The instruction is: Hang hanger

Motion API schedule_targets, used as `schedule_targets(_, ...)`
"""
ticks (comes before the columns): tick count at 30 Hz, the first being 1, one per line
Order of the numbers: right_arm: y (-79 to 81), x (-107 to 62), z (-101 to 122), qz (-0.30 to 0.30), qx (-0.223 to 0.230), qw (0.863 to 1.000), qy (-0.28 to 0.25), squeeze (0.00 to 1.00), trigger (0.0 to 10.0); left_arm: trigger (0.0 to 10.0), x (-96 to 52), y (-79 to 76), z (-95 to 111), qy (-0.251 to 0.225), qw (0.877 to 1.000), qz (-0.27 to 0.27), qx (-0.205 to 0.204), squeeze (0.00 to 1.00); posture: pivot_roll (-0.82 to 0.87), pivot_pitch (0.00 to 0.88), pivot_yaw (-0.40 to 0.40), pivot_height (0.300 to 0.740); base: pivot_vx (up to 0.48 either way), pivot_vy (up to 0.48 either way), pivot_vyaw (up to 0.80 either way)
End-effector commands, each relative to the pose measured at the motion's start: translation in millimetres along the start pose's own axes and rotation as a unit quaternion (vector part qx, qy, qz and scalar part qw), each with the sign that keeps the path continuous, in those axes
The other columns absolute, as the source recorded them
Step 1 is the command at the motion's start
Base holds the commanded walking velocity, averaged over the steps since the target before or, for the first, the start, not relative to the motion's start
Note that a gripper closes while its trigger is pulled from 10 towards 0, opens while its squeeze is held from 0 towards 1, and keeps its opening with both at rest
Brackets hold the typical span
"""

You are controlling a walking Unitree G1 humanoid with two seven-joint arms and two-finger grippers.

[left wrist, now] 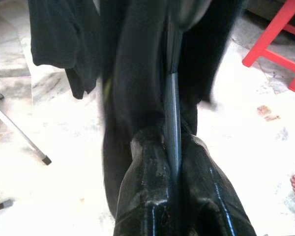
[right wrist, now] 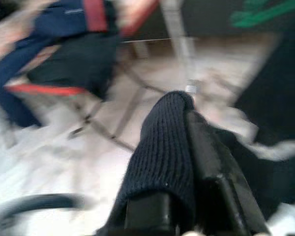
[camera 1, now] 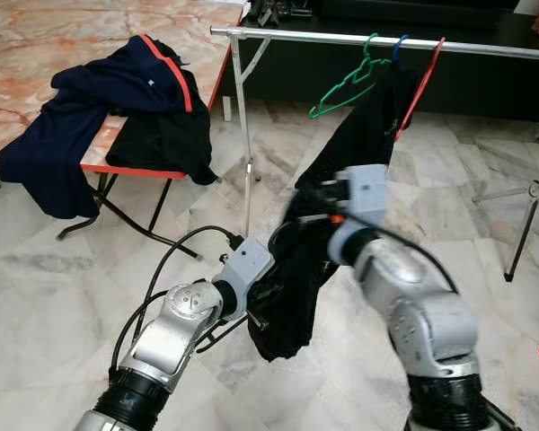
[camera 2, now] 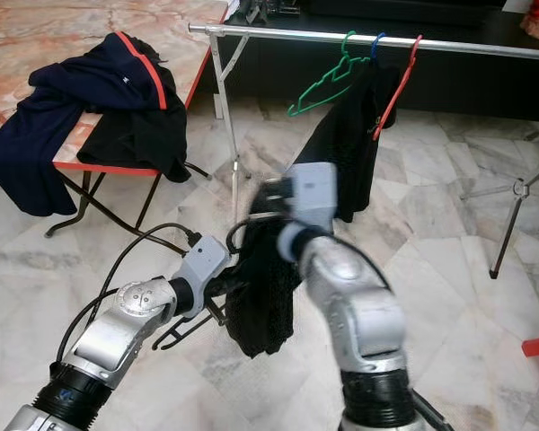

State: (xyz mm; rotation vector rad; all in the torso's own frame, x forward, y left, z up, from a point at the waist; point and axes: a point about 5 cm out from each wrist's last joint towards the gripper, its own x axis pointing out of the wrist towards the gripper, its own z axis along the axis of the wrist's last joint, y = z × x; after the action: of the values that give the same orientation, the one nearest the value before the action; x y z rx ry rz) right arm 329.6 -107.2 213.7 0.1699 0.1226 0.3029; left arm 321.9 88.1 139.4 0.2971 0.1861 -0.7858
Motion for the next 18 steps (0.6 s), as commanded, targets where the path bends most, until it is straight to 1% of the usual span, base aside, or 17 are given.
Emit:
schedule_targets(1,-9.5,-2.6,-2,-0.019,0.02,1.0,-0.007,0.0,10.0,10.0,-1.8,-0.8,1,-0.01,1.0,-0.004,-0.006,0.0,0.02,0.213,-0.036,0.74,0.0,0.0,0.0)
schedule_targets(3,-11.3,-3.3,-4,-0.02,0.029,0.999,-0.008,0.0,10.0,10.0,-2.2,-0.5,1,-0.01,1.0,-0.004,-0.006,0.0,0.02,0.215,-0.035,0.74,0.0,0.0,0.0)
schedule_targets(5,-9.2,-4.0,-6,-0.01,0.05,0.999,-0.01,0.0,10.0,10.0,-2.6,-0.5,0,-0.011,1.0,-0.004,-0.008,0.0,0.02,0.215,-0.035,0.74,0.0,0.0,0.0)
schedule_targets(8,-0.7,-4.9,-7,0.026,0.082,0.996,-0.019,0.0,10.0,10.0,-2.7,-0.1,1,-0.013,1.0,-0.003,-0.008,0.0,0.02,0.215,-0.033,0.74,0.0,0.0,0.0)
schedule_targets(9,0.9,-5.2,-8,0.031,0.087,0.996,-0.02,0.0,10.0,10.0,-2.6,0.1,1,-0.013,1.0,-0.003,-0.009,0.0,0.02,0.215,-0.033,0.74,0.0,0.0,0.0)
schedule_targets(10,5.0,-5.9,-9,0.049,0.093,0.994,-0.016,0.0,10.0,10.0,-2.5,0.5,2,-0.015,1.0,-0.002,-0.009,0.0,0.02,0.215,-0.033,0.74,0.0,0.0,0.0)
schedule_targets(13,12.7,-9.7,-15,0.08,0.095,0.992,0.0,0.0,10.0,10.0,-2.2,2.1,4,-0.022,1.0,0.004,-0.009,0.0,0.02,0.215,-0.033,0.74,0.0,0.0,0.0)
schedule_targets(14,13.1,-11.6,-18,0.083,0.095,0.992,0.005,0.0,10.0,10.0,-2.2,2.9,5,-0.026,1.0,0.007,-0.01,0.0,0.02,0.215,-0.033,0.74,0.0,0.0,0.0)
schedule_targets(15,12.4,-13.8,-21,0.082,0.101,0.991,0.01,0.0,10.0,10.0,-2.3,3.9,7,-0.029,0.999,0.01,-0.011,0.0,0.02,0.215,-0.034,0.74,0.0,0.0,0.0)
schedule_targets(16,10.5,-16.8,-24,0.079,0.117,0.99,0.014,0.0,10.0,10.0,-2.5,5.1,8,-0.034,0.999,0.013,-0.013,0.0,0.02,0.216,-0.035,0.74,0.0,0.0,0.0)
schedule_targets(17,10.5,-16.8,-24,0.079,0.117,0.99,0.014,0.0,10.0,10.0,-2.5,5.1,8,-0.034,0.999,0.013,-0.013,0.0,0.02,0.216,-0.035,0.74,0.0,0.0,0.0)
schedule_targets(18,-0.3,-22.2,-32,0.045,0.152,0.987,0.023,0.0,10.0,10.0,-2.6,6.8,9,-0.039,0.999,0.018,-0.016,0.0,0.02,0.217,-0.034,0.74,0.0,0.0,0.0)
